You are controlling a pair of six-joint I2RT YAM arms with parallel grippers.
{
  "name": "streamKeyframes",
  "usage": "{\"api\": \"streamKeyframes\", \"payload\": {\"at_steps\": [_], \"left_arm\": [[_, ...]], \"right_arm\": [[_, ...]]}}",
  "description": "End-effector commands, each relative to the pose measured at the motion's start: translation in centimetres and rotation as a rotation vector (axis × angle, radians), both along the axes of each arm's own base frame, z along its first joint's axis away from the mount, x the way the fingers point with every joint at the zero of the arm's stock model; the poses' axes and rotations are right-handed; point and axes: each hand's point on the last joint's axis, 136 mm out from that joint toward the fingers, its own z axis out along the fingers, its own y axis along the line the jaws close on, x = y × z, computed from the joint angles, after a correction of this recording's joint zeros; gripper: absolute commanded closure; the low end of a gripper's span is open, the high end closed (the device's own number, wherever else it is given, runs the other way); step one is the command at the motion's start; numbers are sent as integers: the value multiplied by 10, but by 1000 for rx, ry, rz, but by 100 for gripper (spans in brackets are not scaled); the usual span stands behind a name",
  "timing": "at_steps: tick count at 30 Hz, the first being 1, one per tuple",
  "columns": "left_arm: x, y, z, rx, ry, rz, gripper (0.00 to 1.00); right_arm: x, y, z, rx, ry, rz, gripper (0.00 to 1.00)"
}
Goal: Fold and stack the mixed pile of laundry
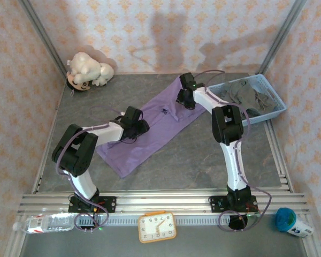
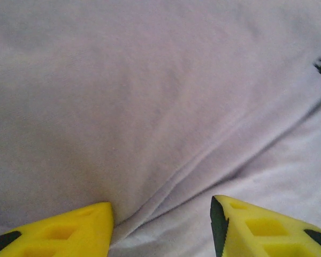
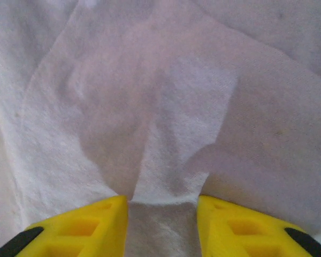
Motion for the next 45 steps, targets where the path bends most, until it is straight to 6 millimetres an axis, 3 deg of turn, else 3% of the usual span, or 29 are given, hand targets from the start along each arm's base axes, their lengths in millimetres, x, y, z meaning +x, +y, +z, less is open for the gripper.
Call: {"api": "streamKeyframes", "payload": {"at_steps": [1, 4, 6, 9, 12, 16, 24, 29, 33, 40, 45], "left_arm": [[-15, -17, 17, -66, 23, -73, 48], [-10, 13, 50, 150, -48, -109, 48], [-8, 32, 62, 245, -71, -117, 52], [-6, 53, 63, 298, -78, -109, 73], [-3, 63, 53, 310, -70, -106, 98], [-1, 70, 36, 351, -34, -96, 100], [-15, 69, -9, 324, 89, -67, 100], [-34, 42, -34, 168, 138, -42, 100], [-47, -1, -42, -9, 158, -45, 100], [-53, -77, -20, -165, 119, -93, 100], [-29, -94, 17, -185, 31, -128, 97]], "right_arm": [[-4, -12, 31, -76, -12, 23, 57], [-13, -12, 63, -54, -74, 28, 53], [-27, -12, 74, -39, -90, 18, 52], [-49, -2, 73, 11, -89, 18, 52], [-67, 8, 59, 60, -45, 1, 55], [-74, 16, 32, 105, -12, -39, 56], [-59, 24, -13, 119, 59, -97, 55], [-38, 28, -34, 102, 115, -77, 55], [-15, 30, -37, 75, 126, -30, 55], [19, 64, -16, 164, 51, 109, 55], [24, 78, 20, 201, 2, 209, 54]]}}
